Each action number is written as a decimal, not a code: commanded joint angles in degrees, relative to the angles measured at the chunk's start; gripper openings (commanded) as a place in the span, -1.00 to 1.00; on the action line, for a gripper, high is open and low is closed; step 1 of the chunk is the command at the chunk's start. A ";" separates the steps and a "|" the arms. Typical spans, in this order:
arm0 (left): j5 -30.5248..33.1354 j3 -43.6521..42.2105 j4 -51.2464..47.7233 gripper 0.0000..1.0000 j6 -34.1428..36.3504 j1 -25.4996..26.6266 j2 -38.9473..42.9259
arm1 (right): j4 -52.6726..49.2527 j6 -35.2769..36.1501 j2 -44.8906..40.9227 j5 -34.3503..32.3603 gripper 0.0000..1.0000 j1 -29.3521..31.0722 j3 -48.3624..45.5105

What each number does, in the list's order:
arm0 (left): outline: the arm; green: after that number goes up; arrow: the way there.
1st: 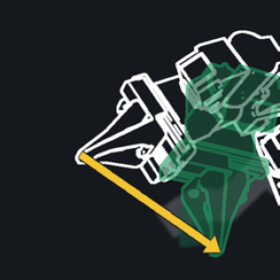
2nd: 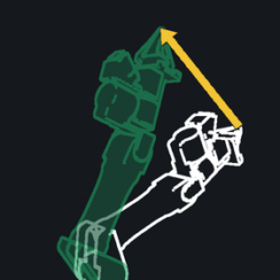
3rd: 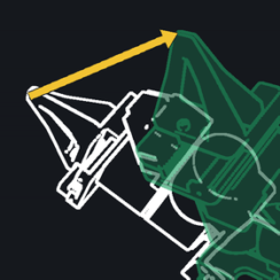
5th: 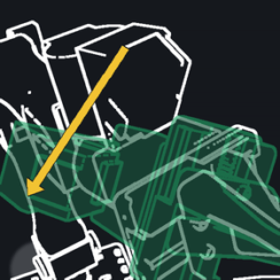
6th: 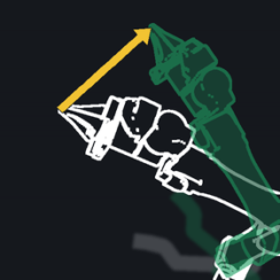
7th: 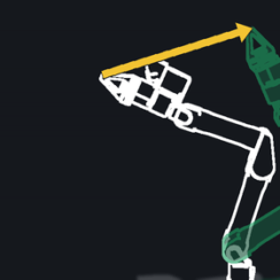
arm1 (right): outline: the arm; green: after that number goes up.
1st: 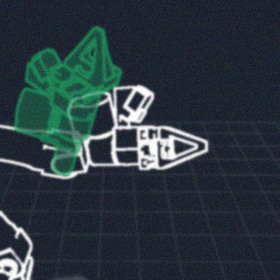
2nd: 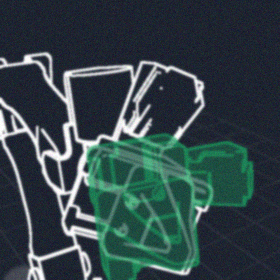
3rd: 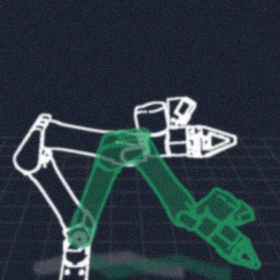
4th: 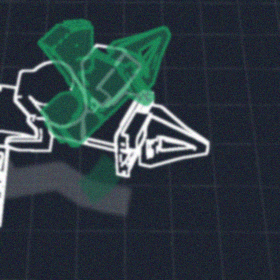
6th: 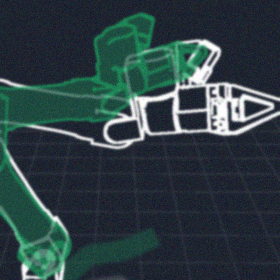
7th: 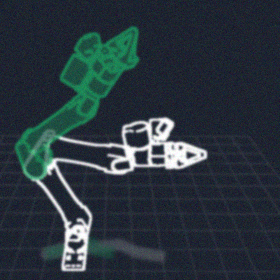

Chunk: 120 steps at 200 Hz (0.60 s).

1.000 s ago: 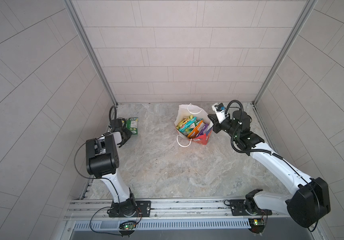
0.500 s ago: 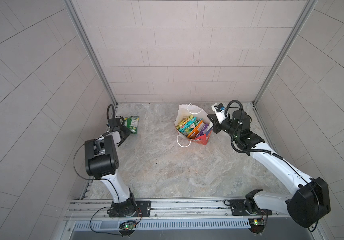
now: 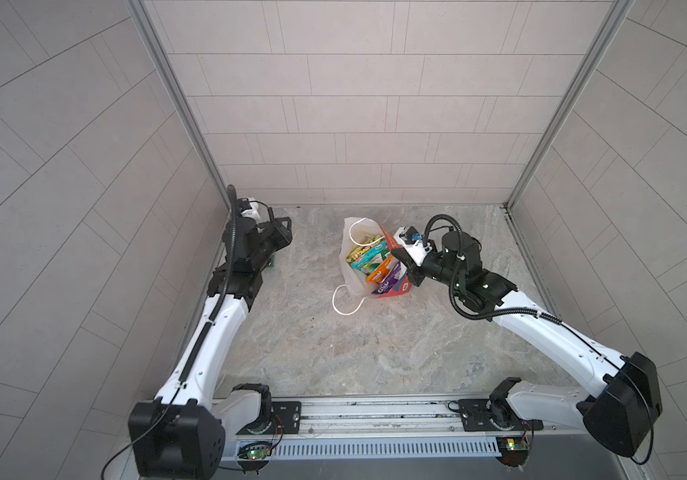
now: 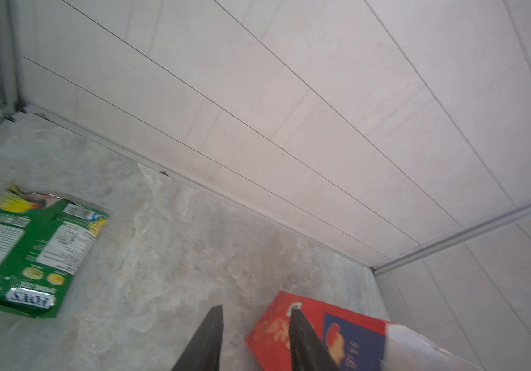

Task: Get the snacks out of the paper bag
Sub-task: 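Move the left gripper back into the bag while the right gripper holds the rim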

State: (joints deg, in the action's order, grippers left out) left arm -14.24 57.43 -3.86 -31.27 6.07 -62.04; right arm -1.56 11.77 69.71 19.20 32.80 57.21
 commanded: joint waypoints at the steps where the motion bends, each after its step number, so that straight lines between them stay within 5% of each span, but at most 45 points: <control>1: -4.42 -0.25 -6.91 0.01 10.99 5.40 4.60 | -2.32 2.24 -1.08 -1.73 -1.00 0.37 2.12; 32: -5.35 1.26 -16.91 0.09 24.15 14.11 7.23 | 1.29 1.68 -3.06 -2.76 -1.00 0.24 -1.62; 55: -10.75 1.05 -17.31 0.08 27.23 16.78 5.04 | 1.68 0.80 -3.33 -2.80 -1.00 -0.52 -2.24; 120: -8.47 6.92 -19.39 0.11 34.05 25.49 -3.95 | 6.78 -2.64 -4.85 -2.03 -1.00 -3.45 -4.96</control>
State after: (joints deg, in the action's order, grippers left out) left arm -23.97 61.45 -23.07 -0.84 29.10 -64.55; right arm 3.07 11.22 65.93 16.64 30.22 52.95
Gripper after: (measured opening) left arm 0.525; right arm 0.049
